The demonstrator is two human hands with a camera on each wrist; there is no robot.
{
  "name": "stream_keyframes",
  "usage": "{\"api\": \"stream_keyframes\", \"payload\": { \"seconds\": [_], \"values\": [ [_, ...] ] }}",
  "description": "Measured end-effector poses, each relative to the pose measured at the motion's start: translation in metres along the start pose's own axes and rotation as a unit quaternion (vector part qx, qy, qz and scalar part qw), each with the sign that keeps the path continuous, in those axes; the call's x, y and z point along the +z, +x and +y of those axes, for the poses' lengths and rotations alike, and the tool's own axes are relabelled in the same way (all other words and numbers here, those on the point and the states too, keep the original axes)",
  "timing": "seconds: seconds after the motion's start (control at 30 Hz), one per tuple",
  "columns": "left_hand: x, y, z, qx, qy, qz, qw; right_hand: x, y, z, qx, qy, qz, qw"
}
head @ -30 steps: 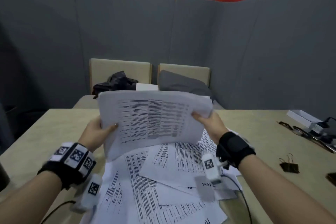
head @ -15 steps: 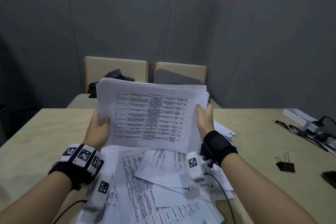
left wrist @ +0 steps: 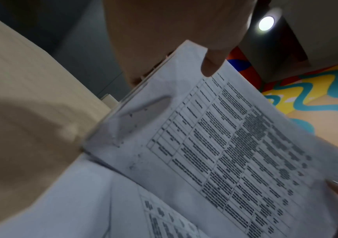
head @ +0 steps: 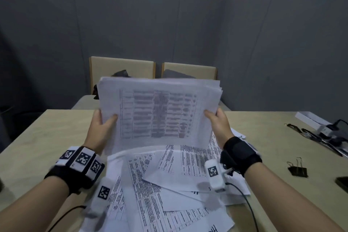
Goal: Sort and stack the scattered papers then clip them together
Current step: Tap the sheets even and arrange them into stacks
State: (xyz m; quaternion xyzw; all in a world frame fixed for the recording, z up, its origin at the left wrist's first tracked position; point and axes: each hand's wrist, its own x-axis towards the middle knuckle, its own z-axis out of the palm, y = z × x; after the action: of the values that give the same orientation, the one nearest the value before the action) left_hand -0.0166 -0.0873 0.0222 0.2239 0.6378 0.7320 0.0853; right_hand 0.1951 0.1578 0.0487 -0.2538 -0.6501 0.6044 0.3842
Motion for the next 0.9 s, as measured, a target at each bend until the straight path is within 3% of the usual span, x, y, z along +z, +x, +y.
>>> {"api": "stream_keyframes", "payload": {
  "seconds": [0.1,0.33,0.47,0.7,0.9],
  "values": [
    [-0.004,0.002,-0.008,-0.015,0.014,0.015,1.0,-0.007,-0.003,0.004,0.001,-0.035,-0.037,0.999],
    [0.009,-0.003,-0.01,0.0,0.018,0.033,0.999,0.004,0.007,0.009,0.021,-0.049,-0.011,0.999],
    [0.006,-0.007,-0.01,0.009,-0.01,-0.001,1.0,0.003,0.017,0.005,0.023,-0.077,0.04,0.996],
    [0.004,-0.007,-0.012,-0.005,-0.025,-0.03,0.999,0.009,0.02,-0.001,0.094,-0.114,0.007,0.989],
    [0.013,-0.001,0.009,0.024,-0.022,-0.028,0.999,0.003,0.024,0.002,0.051,-0.085,0.041,0.994]
  ]
}}
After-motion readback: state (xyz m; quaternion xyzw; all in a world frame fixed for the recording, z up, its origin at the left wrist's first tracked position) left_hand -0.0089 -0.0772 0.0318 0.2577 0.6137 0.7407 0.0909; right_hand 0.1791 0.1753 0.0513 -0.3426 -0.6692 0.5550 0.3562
